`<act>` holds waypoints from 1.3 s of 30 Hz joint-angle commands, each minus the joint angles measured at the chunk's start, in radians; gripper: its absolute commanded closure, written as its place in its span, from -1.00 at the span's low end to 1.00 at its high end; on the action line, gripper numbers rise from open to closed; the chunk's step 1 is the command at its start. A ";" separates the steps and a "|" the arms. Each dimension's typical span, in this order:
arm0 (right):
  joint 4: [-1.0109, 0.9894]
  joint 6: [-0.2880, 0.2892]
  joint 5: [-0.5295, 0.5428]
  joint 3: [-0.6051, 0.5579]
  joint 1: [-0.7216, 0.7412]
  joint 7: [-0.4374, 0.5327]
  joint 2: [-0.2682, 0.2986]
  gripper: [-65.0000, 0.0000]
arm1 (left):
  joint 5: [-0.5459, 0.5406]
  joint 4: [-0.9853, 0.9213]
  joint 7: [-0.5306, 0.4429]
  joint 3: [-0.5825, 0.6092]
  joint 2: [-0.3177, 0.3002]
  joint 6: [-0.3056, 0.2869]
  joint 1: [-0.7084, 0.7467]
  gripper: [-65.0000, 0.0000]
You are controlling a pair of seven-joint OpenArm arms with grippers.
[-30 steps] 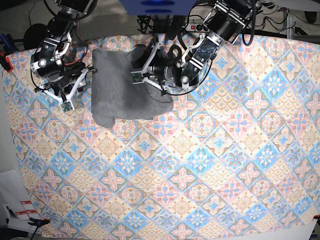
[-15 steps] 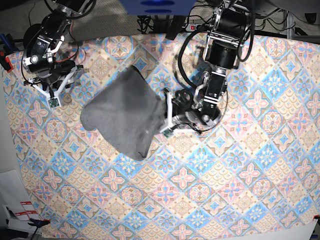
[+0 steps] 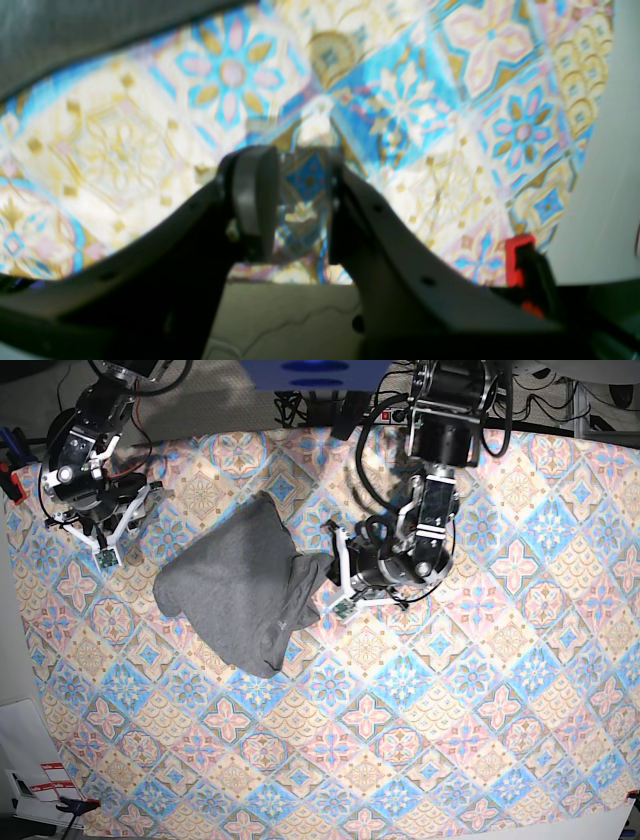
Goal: Fold the T-shirt properly
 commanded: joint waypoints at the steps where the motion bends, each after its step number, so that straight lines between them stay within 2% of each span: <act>1: 0.015 -0.002 0.006 0.000 0.008 0.011 0.010 0.98 | -0.022 0.080 -0.026 0.001 0.001 -0.003 -0.017 0.88; 7: 0.017 -0.002 0.006 -0.052 0.005 0.011 0.010 0.98 | -0.025 0.241 -0.025 -0.087 -0.005 -0.003 -0.005 0.88; 11: 0.017 -0.002 0.006 -0.061 -0.006 0.011 0.010 0.98 | -0.017 0.339 -0.023 -0.093 -0.003 -0.003 0.022 0.89; 14: 0.019 -0.002 0.006 -0.056 -0.009 0.006 0.009 0.98 | -0.014 0.429 -0.022 -0.078 -0.003 -0.003 0.081 0.89; 22: 0.020 -0.002 0.006 -0.050 -0.036 0.011 0.009 0.98 | -0.014 0.575 -0.029 -0.033 -0.071 -0.003 0.306 0.89; 31: 0.019 -0.002 0.006 0.074 -0.070 0.008 0.003 0.98 | -0.014 0.615 -0.034 -0.097 -0.094 -0.003 0.480 0.89; 35: 0.019 -0.002 0.006 0.112 -0.111 0.009 0.003 0.98 | -0.002 0.615 -0.129 -0.145 -0.094 -0.003 0.567 0.89; 39: 0.017 -0.002 0.006 0.138 -0.153 0.011 0.003 0.98 | 0.095 0.612 -0.207 -0.157 -0.092 -0.003 0.650 0.89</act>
